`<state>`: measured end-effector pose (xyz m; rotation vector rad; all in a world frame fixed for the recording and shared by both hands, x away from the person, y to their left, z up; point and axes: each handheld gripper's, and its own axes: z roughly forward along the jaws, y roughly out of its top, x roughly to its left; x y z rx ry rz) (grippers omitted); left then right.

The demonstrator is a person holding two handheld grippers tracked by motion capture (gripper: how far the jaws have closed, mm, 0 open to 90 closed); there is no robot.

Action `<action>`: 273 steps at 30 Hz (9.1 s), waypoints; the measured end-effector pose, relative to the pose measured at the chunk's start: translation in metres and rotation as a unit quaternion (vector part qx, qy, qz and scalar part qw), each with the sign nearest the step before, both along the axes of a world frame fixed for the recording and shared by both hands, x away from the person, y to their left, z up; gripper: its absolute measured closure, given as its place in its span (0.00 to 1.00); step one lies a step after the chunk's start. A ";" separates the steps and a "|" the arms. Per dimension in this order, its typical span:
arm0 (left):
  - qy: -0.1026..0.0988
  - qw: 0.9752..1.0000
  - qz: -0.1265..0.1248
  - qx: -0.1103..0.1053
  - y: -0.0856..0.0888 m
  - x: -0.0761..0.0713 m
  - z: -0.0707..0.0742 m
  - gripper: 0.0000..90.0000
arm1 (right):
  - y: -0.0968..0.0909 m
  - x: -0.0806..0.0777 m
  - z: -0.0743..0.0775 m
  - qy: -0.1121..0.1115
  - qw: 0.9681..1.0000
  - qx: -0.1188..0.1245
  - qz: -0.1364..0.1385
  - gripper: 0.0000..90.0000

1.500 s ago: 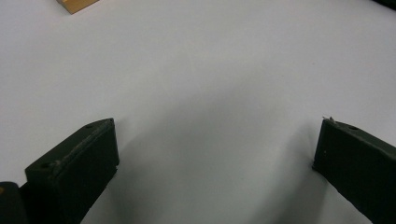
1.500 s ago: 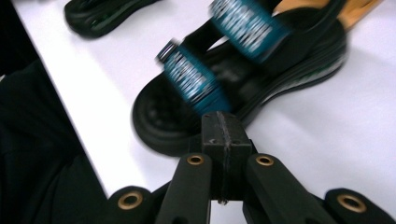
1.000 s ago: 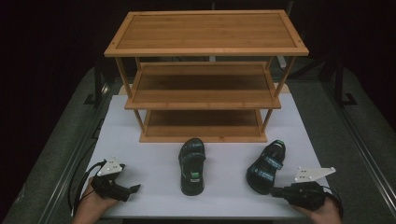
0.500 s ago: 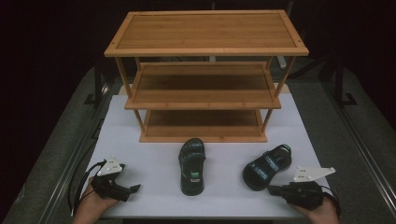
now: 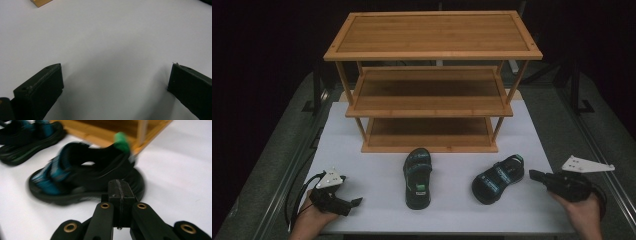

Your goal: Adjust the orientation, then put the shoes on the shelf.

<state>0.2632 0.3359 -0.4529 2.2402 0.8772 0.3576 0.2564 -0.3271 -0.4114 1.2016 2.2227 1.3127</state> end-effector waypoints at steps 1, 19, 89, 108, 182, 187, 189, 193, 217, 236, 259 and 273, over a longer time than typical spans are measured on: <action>0.000 1.000 0.000 0.000 0.000 0.000 0.000 0.00 | -0.001 0.006 0.000 -0.003 1.000 -0.001 -0.004 1.00; -0.001 1.000 0.001 -0.001 0.000 0.000 0.000 0.00 | 0.016 0.089 -0.024 0.031 0.999 -0.009 0.000 1.00; 0.001 1.000 0.000 -0.001 0.000 0.000 0.000 0.00 | 0.062 0.025 0.018 0.010 0.988 0.031 0.152 0.65; 0.002 1.000 0.000 0.000 0.000 0.000 0.000 0.00 | 0.072 0.036 0.003 0.023 0.985 0.030 0.171 0.74; 0.009 0.996 -0.061 -0.068 -0.043 0.016 0.040 0.05 | 0.197 0.072 0.019 -0.008 0.966 0.015 0.257 0.49; -0.005 0.992 -0.095 -0.080 -0.071 0.024 0.058 0.08 | 0.195 0.071 0.019 -0.006 0.967 0.016 0.253 0.50; -0.010 0.990 -0.113 -0.084 -0.083 0.027 0.063 0.17 | 0.194 0.071 0.019 -0.006 0.967 0.018 0.252 0.51; -0.012 0.987 -0.136 -0.086 -0.107 0.032 0.068 0.22 | 0.192 0.070 0.018 -0.003 0.968 0.020 0.252 0.54; 0.017 0.982 -0.170 -0.076 -0.159 0.058 0.048 0.73 | 0.200 0.075 -0.001 0.037 0.969 0.014 0.243 0.74; -0.057 0.987 -0.115 -0.094 -0.158 0.079 0.075 0.79 | 0.197 0.089 0.020 -0.018 0.982 0.031 0.185 0.77; -0.107 0.985 -0.075 -0.112 -0.160 0.126 0.044 0.78 | 0.211 0.134 0.003 -0.066 0.987 0.024 0.147 0.77; -0.089 0.984 -0.078 -0.130 -0.150 0.122 0.049 0.56 | 0.208 0.127 0.008 -0.052 0.988 0.016 0.143 0.60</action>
